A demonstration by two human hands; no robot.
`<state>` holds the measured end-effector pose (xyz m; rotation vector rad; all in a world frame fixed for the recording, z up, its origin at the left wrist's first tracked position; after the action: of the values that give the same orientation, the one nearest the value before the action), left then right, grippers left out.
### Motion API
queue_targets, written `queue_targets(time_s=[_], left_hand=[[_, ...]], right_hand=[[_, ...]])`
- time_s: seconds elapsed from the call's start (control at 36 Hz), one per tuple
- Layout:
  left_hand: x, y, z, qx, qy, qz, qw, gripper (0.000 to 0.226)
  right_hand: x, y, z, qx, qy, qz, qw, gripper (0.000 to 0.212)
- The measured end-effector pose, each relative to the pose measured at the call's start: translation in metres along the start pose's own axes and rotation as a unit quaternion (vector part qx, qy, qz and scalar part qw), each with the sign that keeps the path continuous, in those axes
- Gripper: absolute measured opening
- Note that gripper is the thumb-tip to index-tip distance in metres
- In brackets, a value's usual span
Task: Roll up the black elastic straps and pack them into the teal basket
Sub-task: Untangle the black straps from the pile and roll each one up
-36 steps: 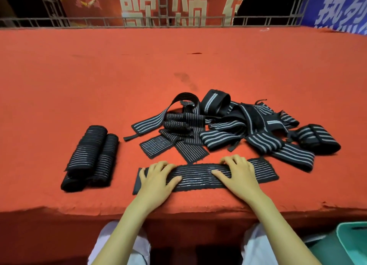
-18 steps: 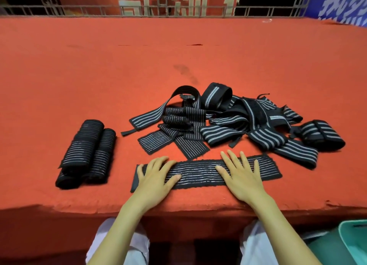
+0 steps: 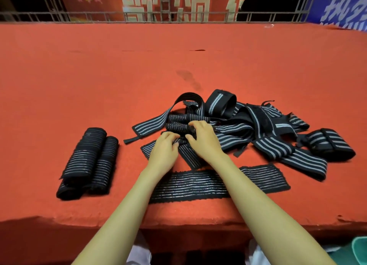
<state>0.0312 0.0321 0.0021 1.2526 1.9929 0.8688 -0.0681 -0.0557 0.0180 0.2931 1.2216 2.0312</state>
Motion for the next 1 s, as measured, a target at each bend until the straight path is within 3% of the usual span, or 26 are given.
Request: queue_targets(time_s=[0.08, 0.17, 0.25, 0.33, 0.42, 0.5, 0.58, 0.69, 0.75, 0.83, 0.94, 1.0], left_hand=[[-0.013, -0.007, 0.010, -0.015, 0.029, 0.023, 0.999, 0.038], [-0.019, -0.018, 0.023, -0.016, 0.056, 0.077, 0.995, 0.046], [-0.018, -0.025, 0.028, -0.020, 0.050, 0.109, 0.993, 0.050], [-0.014, -0.017, 0.028, 0.031, 0.034, 0.063, 0.997, 0.048], [-0.003, 0.003, 0.018, 0.102, -0.006, -0.063, 0.993, 0.042], [0.009, 0.012, 0.004, 0.168, -0.048, -0.143, 0.974, 0.039], [0.018, 0.010, -0.009, 0.252, -0.044, -0.112, 0.960, 0.044], [0.031, 0.011, -0.031, 0.180, -0.135, -0.049, 0.973, 0.066], [0.037, 0.014, -0.037, 0.169, -0.159, -0.042, 0.972, 0.070], [0.047, 0.024, -0.042, 0.159, -0.177, -0.098, 0.966, 0.050], [0.058, 0.042, -0.044, 0.227, -0.138, -0.163, 0.950, 0.026], [0.063, 0.049, -0.047, 0.273, -0.117, -0.166, 0.940, 0.024]], right_hand=[[-0.019, -0.009, -0.005, 0.003, -0.028, 0.025, 0.999, 0.040], [-0.029, -0.014, -0.014, 0.003, -0.039, 0.024, 0.999, 0.025], [-0.025, -0.008, -0.025, -0.136, -0.070, -0.028, 0.988, 0.015], [-0.012, 0.002, -0.030, -0.296, -0.093, -0.077, 0.948, 0.014], [0.002, 0.007, -0.027, -0.471, -0.105, -0.076, 0.872, 0.011], [0.015, 0.014, -0.019, -0.532, -0.101, -0.056, 0.839, 0.008], [0.025, 0.021, -0.013, -0.563, -0.095, -0.056, 0.819, 0.009], [0.036, 0.032, -0.007, -0.608, -0.087, -0.070, 0.786, 0.012], [0.040, 0.039, -0.005, -0.609, -0.087, -0.082, 0.784, 0.017], [0.046, 0.048, -0.001, -0.600, -0.077, -0.072, 0.793, 0.020], [0.055, 0.053, 0.005, -0.568, -0.057, -0.045, 0.820, 0.016], [0.060, 0.056, 0.004, -0.511, -0.047, -0.054, 0.856, 0.014]])
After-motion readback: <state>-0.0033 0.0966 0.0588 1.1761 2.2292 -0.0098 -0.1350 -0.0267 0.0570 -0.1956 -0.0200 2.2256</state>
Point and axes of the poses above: each hand's wrist, its own x-axis away from the middle knuckle, its own y-axis out of the back of the hand, z = x × y, the point moved 6 cm from there along -x, towards the middle knuckle, and after that the axes turned 10 degrees about z, right-handed, at the moved point
